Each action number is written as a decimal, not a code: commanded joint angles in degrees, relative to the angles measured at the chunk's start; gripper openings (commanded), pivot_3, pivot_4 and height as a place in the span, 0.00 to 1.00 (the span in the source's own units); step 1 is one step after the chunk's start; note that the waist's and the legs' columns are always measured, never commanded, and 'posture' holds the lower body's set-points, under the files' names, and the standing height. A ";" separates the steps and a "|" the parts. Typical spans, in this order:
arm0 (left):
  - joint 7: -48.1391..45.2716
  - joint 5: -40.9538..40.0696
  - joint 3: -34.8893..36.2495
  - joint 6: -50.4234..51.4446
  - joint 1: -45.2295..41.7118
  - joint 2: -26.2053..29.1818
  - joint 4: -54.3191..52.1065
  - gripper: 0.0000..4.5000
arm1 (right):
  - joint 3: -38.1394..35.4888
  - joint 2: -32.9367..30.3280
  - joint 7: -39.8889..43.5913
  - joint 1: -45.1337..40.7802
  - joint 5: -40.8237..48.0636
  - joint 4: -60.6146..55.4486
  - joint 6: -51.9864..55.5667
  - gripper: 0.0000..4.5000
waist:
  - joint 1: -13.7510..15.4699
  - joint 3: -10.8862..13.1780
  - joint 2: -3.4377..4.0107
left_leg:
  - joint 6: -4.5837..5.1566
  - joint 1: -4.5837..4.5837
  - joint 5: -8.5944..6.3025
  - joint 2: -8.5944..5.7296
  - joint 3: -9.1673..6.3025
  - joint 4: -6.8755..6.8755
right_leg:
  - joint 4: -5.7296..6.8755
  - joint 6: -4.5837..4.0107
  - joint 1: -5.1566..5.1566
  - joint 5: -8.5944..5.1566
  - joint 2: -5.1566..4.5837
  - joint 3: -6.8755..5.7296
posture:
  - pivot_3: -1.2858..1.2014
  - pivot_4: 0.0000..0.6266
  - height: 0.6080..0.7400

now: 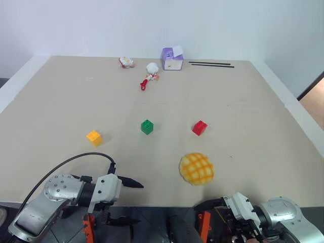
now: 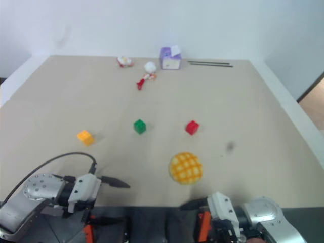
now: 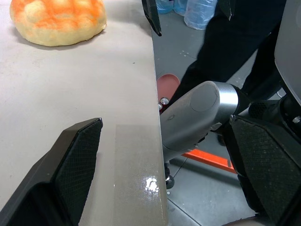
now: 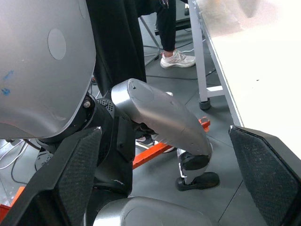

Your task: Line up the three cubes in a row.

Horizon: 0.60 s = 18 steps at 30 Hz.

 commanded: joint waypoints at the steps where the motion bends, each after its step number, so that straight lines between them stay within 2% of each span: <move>1: -1.08 -0.40 0.00 -1.46 0.01 0.38 -0.90 1.00 | -0.38 0.12 0.56 0.13 0.48 -0.30 -1.15 1.00 | 0.00 0.00 0.00 | 0.00 0.00 0.00 0.00 0.00 0.00 | 0.00 0.00 0.00 0.00 0.00 0.00 | 0.52 0.24 1.00; 13: -2.66 -0.68 -0.05 -2.72 0.17 -0.10 -0.25 1.00 | -0.34 0.53 0.79 -0.37 1.47 -0.26 -0.90 1.00 | 0.00 0.00 0.00 | 0.00 0.00 0.00 0.00 0.01 0.00 | 0.00 0.00 0.00 0.00 0.00 0.00 | 0.52 0.24 1.00; 15: -1.84 -3.45 1.01 0.81 0.03 -0.23 -0.49 1.00 | -1.13 0.68 0.70 -0.47 3.59 -1.17 0.44 1.00 | 0.00 0.00 0.00 | 0.00 0.00 0.00 0.00 0.01 0.00 | 0.00 0.00 0.00 0.00 0.00 0.00 | 0.52 0.24 1.00; 18: 0.12 -8.36 3.89 6.47 -3.84 -0.70 0.43 1.00 | -5.27 0.29 -3.30 -3.54 12.72 -5.59 8.30 1.00 | 0.00 0.00 0.01 | 0.00 0.00 0.00 0.00 0.01 0.01 | 0.02 0.00 0.01 0.00 0.00 0.01 | 0.52 0.24 1.00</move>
